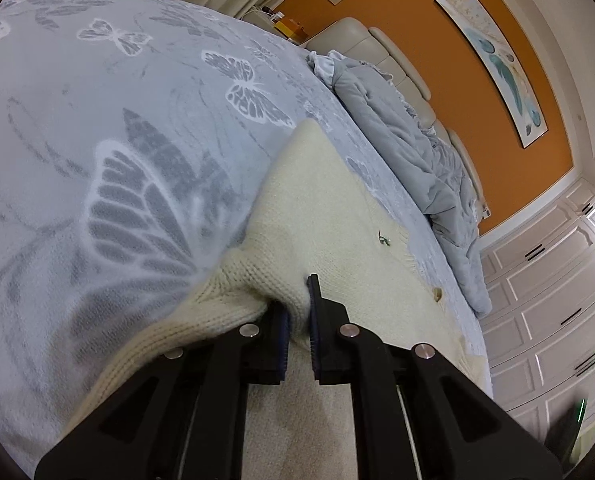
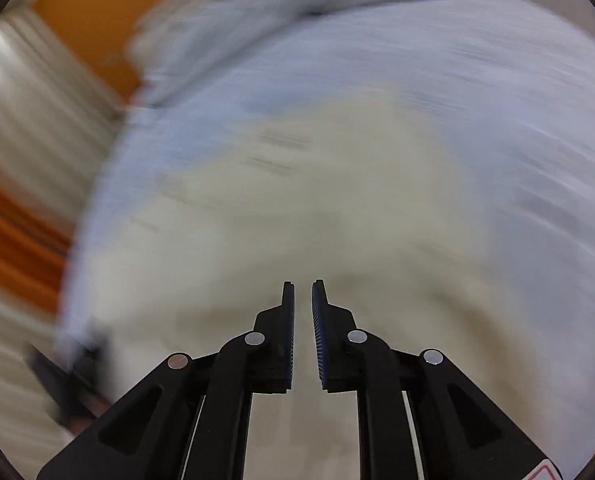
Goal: Fold small clothes
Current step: 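Open both tools and lift them off the narrowed cardigan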
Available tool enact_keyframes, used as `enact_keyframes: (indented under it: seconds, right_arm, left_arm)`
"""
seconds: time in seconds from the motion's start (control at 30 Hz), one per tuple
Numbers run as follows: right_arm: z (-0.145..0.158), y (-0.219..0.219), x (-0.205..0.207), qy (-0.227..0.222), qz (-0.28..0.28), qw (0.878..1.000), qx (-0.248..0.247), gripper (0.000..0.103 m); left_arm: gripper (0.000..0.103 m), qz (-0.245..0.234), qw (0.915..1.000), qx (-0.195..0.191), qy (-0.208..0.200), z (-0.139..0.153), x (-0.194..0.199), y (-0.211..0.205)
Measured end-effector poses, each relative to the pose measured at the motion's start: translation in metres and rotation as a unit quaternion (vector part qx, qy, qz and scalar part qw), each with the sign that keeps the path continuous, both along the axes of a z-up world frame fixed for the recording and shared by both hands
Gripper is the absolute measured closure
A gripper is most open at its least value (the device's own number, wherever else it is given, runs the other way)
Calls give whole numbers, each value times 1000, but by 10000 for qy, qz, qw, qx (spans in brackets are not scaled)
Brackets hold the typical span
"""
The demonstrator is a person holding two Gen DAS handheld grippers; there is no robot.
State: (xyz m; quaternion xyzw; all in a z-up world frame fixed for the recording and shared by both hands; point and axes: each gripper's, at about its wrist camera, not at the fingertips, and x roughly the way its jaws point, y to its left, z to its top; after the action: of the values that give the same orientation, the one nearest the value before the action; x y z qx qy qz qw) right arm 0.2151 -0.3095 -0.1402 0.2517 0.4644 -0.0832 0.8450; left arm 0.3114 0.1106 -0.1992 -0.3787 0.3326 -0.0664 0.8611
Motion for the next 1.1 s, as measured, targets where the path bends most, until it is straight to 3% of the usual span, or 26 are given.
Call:
enact_keyframes:
  seconds: [0.07, 0.13, 0.2, 0.27, 0.3, 0.43, 0.53, 0.6, 0.63, 0.67, 0.7, 0.73, 0.8, 0.87, 0.9, 0.93, 0.97, 1.1]
  right_arm:
    - [-10, -32, -76, 563, -551, 9962, -372, 66]
    - [-19, -45, -119, 717, -650, 9951, -216, 55]
    - [-22, -48, -145, 838, -583, 9947, -120, 55]
    - [-14, -38, -143, 651, -492, 9965, -183, 56]
    - [-8, -36, -139, 484, -390, 9980, -139, 57]
    - [8, -31, -73, -173, 422, 9980, 445, 97]
    - [9, -26, -11, -260, 707, 9957, 546, 99]
    - [3, -45, 13, -195, 466, 9984, 271, 101]
    - [-20, -66, 20, 370, 28, 9993, -42, 103]
    - [-35, -74, 19, 488, -144, 9980, 366, 103]
    - [-37, -88, 9, 287, -360, 9947, 915, 103]
    - [-32, -97, 4, 335, -550, 9883, 1379, 103]
    - [-4, -92, -16, 185, -268, 9918, 1234, 92]
    - [26, -75, -56, 5, 174, 9971, 747, 84]
    - [36, -69, -79, 37, 309, 9981, 537, 69]
    - [43, -63, -103, 70, 396, 9985, 363, 54]
    - [49, -57, -142, 174, 418, 9988, 186, 46]
    - [37, -42, -223, 850, 344, 9955, 217, 45]
  left_arm:
    - [94, 5, 9999, 40, 91, 2, 2, -1]
    - [93, 23, 9997, 35, 249, 6, 3, 0]
    - [92, -51, 9986, 171, 489, 15, 0, 0]
    - [74, -134, 9978, 246, 604, 28, -13, -1]
    - [61, -215, 9978, 267, 572, 39, -25, -1]
    - [50, -335, 9975, 519, 347, 69, -51, -8]
    - [48, -420, 9928, 846, 731, 70, -46, -19]
    - [48, -450, 9831, 1311, 1194, 61, -40, -25]
    - [48, -474, 9787, 1497, 1325, 56, -41, -26]
    - [49, -481, 9736, 1694, 1452, 52, -43, -26]
    - [49, -515, 9698, 1836, 1524, 49, -48, -24]
    - [49, -568, 9703, 1811, 1497, 51, -54, -21]
    - [48, -668, 9730, 1630, 1489, 58, -72, -10]
    - [35, -703, 9751, 1416, 1556, 64, -93, 3]
    - [23, -652, 9748, 1340, 1658, 67, -108, 12]
    - [20, -572, 9742, 1303, 1749, 69, -123, 22]
    - [20, -543, 9737, 1279, 1803, 70, -139, 31]
    - [14, -457, 9687, 1254, 2092, 66, -187, 55]
